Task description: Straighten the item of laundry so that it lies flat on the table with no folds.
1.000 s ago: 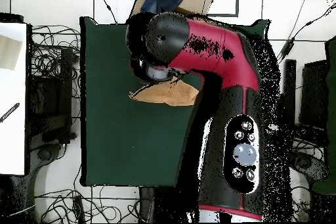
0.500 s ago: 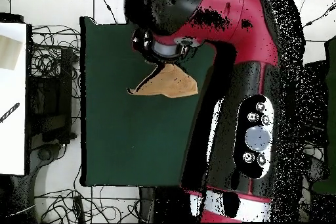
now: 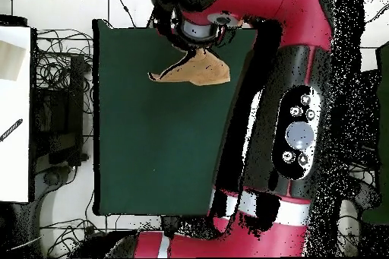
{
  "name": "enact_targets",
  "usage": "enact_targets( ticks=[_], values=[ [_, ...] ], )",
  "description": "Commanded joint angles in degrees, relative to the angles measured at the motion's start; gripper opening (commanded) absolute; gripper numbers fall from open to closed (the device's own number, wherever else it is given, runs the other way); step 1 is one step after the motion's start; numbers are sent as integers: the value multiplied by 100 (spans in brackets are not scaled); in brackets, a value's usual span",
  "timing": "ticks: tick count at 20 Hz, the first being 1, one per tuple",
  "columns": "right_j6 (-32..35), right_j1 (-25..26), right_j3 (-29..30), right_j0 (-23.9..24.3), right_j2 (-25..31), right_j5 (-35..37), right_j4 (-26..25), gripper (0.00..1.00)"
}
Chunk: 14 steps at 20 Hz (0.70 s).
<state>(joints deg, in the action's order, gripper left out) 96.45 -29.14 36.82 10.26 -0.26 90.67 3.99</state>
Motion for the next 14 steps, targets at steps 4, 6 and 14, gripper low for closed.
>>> enact_targets(
  ticks=[4,6,14],
  values=[
    [834,896,-1553,-44,283,1444,-137,0],
    [845,1016,-1787,-51,269,1606,-120,0],
    [840,1334,-2355,-94,193,1889,-79,0]
  ],
)
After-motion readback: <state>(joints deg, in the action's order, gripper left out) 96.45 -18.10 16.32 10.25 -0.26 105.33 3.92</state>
